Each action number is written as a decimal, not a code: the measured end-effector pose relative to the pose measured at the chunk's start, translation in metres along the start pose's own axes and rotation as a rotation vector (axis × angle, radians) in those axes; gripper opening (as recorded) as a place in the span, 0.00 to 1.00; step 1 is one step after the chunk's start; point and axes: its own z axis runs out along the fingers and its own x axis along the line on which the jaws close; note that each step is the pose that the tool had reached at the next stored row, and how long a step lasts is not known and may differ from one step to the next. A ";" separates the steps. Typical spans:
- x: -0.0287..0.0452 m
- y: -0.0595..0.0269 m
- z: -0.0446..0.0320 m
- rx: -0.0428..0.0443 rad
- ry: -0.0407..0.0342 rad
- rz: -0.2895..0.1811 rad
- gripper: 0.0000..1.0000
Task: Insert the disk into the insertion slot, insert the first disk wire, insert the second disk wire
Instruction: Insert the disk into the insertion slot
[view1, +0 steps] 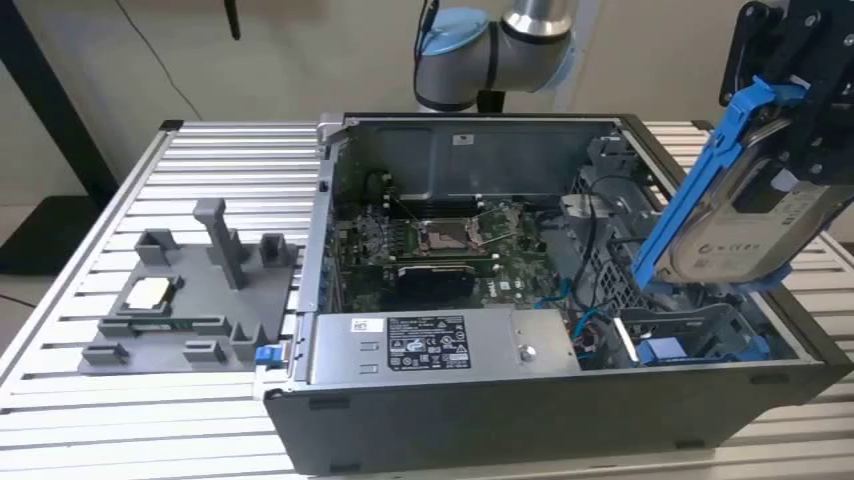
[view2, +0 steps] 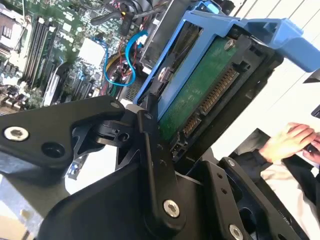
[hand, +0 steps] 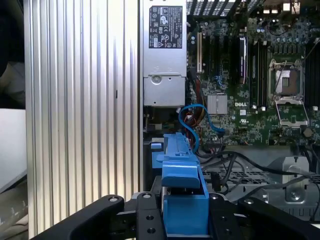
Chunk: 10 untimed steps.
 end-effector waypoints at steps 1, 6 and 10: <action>0.0000 -0.0003 0.0005 0.0000 0.0001 0.000 0.33; 0.0012 -0.0027 0.0050 0.0000 0.0001 0.000 0.33; 0.0028 -0.0049 0.0109 0.0000 0.0002 0.001 0.33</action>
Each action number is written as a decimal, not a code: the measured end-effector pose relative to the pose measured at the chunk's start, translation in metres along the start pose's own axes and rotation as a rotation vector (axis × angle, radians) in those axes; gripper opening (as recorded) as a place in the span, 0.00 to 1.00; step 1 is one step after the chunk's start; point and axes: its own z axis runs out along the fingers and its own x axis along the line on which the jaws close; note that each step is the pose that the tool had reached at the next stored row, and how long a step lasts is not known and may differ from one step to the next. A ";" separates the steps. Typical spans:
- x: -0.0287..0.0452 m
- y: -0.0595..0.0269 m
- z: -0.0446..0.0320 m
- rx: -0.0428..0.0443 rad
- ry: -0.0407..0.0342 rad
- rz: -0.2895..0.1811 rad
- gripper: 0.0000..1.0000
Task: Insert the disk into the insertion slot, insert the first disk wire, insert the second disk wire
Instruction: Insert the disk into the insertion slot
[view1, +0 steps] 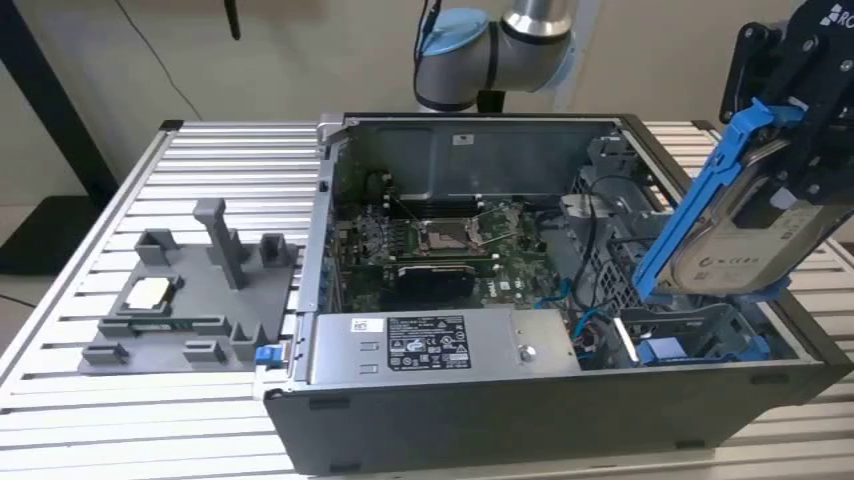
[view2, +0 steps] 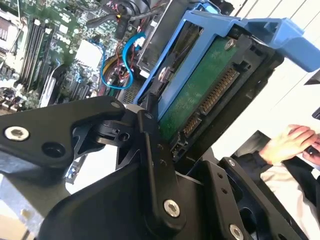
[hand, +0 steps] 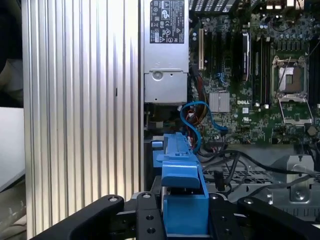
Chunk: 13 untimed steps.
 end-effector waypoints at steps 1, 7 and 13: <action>0.0003 -0.0006 0.0016 0.0000 0.0000 0.000 0.33; 0.0004 -0.0058 0.0119 0.0000 -0.0001 0.000 0.33; 0.0002 -0.0108 0.0226 0.0000 -0.0003 0.000 0.33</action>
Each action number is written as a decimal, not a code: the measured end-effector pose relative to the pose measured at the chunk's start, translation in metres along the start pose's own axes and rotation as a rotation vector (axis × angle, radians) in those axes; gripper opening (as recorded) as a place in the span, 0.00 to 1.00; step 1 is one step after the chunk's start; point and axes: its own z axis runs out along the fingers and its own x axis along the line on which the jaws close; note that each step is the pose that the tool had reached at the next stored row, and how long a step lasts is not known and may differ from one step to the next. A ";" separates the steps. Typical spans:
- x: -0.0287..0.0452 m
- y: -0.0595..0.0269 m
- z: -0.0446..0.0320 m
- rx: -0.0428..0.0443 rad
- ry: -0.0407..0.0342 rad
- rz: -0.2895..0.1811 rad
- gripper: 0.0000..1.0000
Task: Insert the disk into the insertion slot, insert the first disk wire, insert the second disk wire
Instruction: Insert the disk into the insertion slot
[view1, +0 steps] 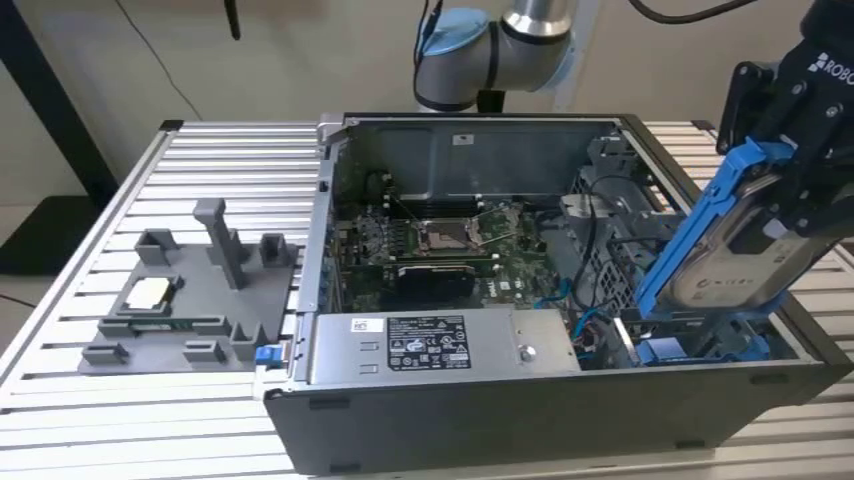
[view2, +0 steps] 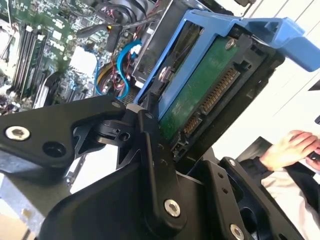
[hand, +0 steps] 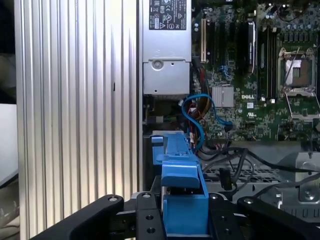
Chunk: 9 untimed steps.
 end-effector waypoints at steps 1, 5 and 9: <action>-0.0001 -0.0005 0.0018 0.0000 -0.0005 0.000 0.33; -0.0007 -0.0026 0.0090 -0.0001 -0.0028 0.000 0.33; -0.0017 -0.0041 0.0164 -0.0001 -0.0049 0.000 0.33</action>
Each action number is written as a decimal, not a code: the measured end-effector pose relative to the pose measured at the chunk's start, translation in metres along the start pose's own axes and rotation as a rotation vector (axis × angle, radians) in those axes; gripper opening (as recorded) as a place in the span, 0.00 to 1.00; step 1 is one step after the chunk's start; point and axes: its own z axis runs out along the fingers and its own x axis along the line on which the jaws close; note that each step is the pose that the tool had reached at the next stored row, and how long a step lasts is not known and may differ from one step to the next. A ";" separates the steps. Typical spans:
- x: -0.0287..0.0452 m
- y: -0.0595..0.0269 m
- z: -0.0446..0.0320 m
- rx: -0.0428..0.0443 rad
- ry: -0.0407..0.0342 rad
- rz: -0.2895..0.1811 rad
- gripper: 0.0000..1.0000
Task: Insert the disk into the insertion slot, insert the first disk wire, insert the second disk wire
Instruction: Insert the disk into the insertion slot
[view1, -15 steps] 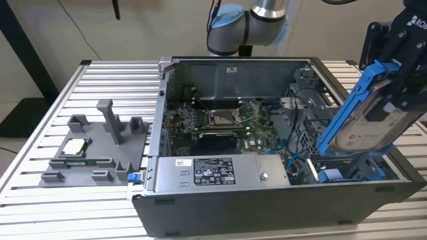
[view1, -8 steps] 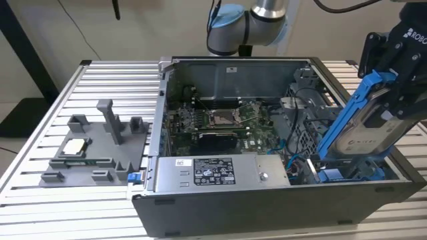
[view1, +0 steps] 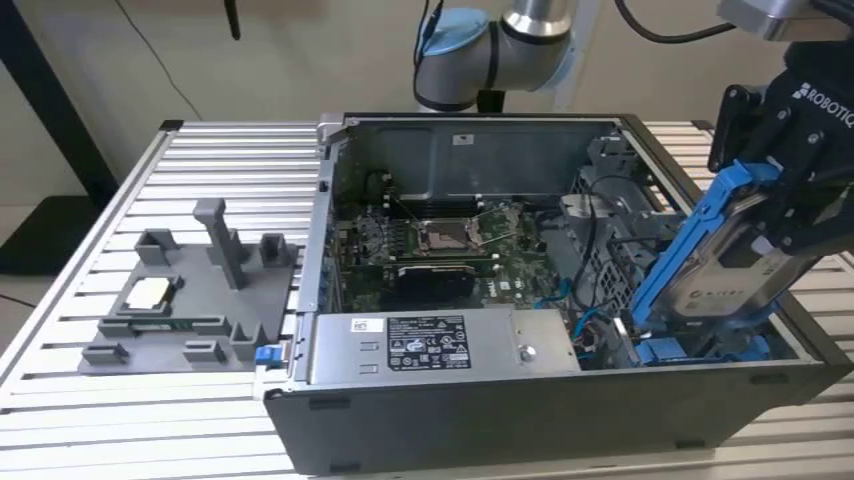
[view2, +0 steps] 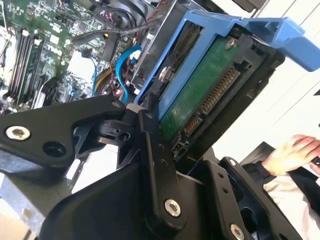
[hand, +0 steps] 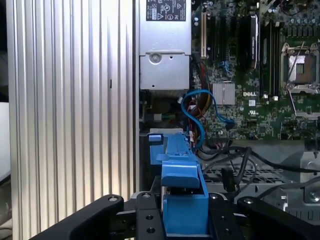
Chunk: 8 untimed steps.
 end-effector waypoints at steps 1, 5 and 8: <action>-0.0004 -0.0003 0.0017 0.0000 -0.0003 0.000 0.33; -0.0028 -0.0009 0.0081 0.0000 -0.0012 0.000 0.33; -0.0037 -0.0013 0.0125 0.0019 -0.0018 0.000 0.33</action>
